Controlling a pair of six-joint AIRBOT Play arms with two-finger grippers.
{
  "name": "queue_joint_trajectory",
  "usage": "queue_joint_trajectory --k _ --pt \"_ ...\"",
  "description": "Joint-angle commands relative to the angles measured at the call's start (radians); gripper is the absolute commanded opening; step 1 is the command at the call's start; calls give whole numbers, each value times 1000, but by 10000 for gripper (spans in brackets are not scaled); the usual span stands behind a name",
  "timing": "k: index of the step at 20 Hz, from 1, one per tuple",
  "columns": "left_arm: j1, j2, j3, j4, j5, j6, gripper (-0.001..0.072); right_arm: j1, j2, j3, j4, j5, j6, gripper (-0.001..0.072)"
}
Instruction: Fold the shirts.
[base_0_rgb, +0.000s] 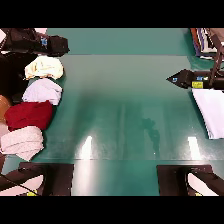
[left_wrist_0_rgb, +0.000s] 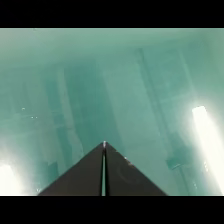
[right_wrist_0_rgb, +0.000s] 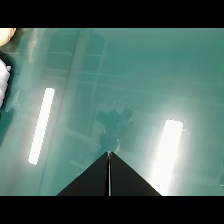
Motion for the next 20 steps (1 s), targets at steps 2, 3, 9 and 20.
queue_joint_trajectory --k 2,3,9,20 --pt "0 0 0 0 6 0 26 1 0 1 0 0 0 20" --pt "0 0 0 0 13 0 27 1 -1 1 0 0 0 20" --pt "0 0 0 0 45 0 26 1 -1 1 0 0 0 20" --pt "34 -64 0 399 98 -78 549 1 0 1 0 0 0 20"
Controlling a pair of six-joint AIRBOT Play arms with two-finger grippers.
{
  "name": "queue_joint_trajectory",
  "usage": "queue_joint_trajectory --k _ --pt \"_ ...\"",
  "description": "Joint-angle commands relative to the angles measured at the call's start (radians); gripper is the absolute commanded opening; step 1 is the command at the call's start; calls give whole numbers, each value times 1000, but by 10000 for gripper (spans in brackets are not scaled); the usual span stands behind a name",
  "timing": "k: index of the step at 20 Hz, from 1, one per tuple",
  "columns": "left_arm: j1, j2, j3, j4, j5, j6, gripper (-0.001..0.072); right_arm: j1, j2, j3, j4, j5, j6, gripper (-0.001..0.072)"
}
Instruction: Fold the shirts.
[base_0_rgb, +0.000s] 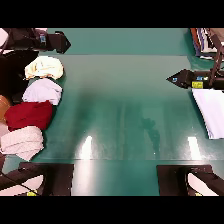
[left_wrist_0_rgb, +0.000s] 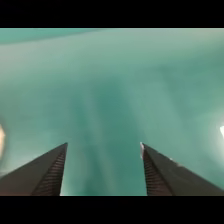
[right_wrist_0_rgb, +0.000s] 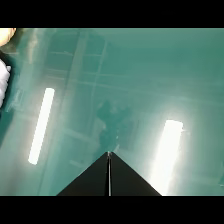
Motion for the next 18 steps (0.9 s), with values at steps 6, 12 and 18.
queue_joint_trajectory --k 6,12,18 --pt "232 -315 0 170 18 -126 549 1 0 1 1 0 0 20" --pt "264 -504 0 132 160 -119 549 1 0 0 0 0 0 20" --pt "264 -530 43 132 198 -118 22 1 0 0 0 -6 0 20"
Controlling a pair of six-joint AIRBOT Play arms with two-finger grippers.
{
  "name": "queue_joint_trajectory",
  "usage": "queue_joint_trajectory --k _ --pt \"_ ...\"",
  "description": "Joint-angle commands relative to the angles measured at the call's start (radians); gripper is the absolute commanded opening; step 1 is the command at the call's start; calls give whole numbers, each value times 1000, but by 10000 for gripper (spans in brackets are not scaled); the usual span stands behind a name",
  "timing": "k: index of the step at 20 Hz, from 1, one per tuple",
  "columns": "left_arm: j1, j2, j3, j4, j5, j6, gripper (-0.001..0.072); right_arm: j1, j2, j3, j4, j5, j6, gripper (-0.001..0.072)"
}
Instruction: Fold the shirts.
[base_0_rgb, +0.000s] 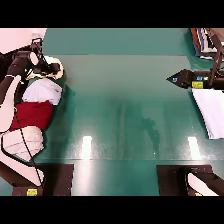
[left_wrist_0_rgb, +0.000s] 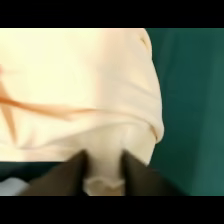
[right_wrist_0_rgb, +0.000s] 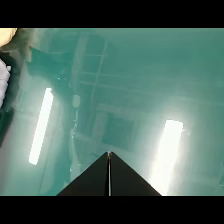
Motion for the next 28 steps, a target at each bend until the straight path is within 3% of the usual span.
queue_joint_trajectory --k 1,5,10,14,16,20,21,22,25,28 --pt "2 -10 53 -3 -6 0 30 1 0 1 0 -7 0 20" --pt "0 96 208 -2 -105 23 25 0 20 2 3 -51 0 20" --pt "-107 419 410 5 -228 187 24 0 80 137 -78 -90 -2 20" --pt "-320 571 411 9 -360 210 23 0 42 361 -132 -54 -2 20" --pt "-459 568 359 10 -413 208 23 0 24 443 -131 -41 -2 20" --pt "-728 484 160 -5 -392 205 30 0 -14 573 -130 56 -2 20" --pt "-768 455 127 -8 -372 210 204 1 -19 595 -130 87 -2 20" --pt "-785 423 112 -7 -360 209 495 1 -22 608 -129 109 -2 20" --pt "-705 405 114 58 -392 148 498 0 -13 612 -131 134 -2 20" --pt "-494 416 86 -18 -497 97 498 0 -9 612 -131 139 -1 20"
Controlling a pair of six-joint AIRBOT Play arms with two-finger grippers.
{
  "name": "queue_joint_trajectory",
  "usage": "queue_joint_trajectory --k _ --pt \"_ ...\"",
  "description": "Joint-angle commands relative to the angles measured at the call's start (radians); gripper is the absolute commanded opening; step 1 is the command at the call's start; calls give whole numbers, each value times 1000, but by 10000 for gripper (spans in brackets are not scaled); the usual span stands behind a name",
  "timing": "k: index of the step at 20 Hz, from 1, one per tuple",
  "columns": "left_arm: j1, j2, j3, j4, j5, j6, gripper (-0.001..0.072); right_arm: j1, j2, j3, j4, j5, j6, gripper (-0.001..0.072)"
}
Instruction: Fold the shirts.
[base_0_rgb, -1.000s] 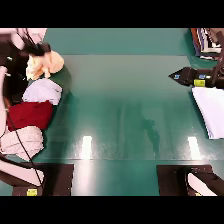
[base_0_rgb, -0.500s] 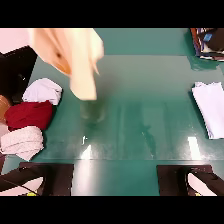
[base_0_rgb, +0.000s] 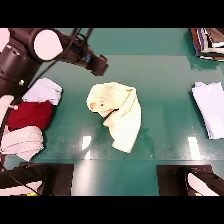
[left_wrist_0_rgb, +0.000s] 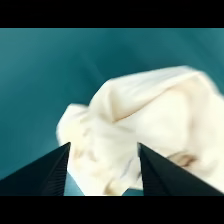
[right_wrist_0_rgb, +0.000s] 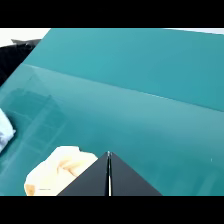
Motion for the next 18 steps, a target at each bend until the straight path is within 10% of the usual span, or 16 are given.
queue_joint_trajectory --k 1,8,16,17,18 --pt "198 -6 -81 -133 -87 -49 498 0 2 11 -1 26 0 20" --pt "406 -53 -610 -503 269 -25 498 0 -2 11 0 27 0 20" --pt "404 -243 -640 -835 368 117 496 0 -2 11 -1 47 1 20" --pt "404 -243 -640 -835 373 116 417 0 -2 11 -1 49 2 20" --pt "404 -243 -633 -832 373 118 161 0 -3 10 -2 56 8 20"
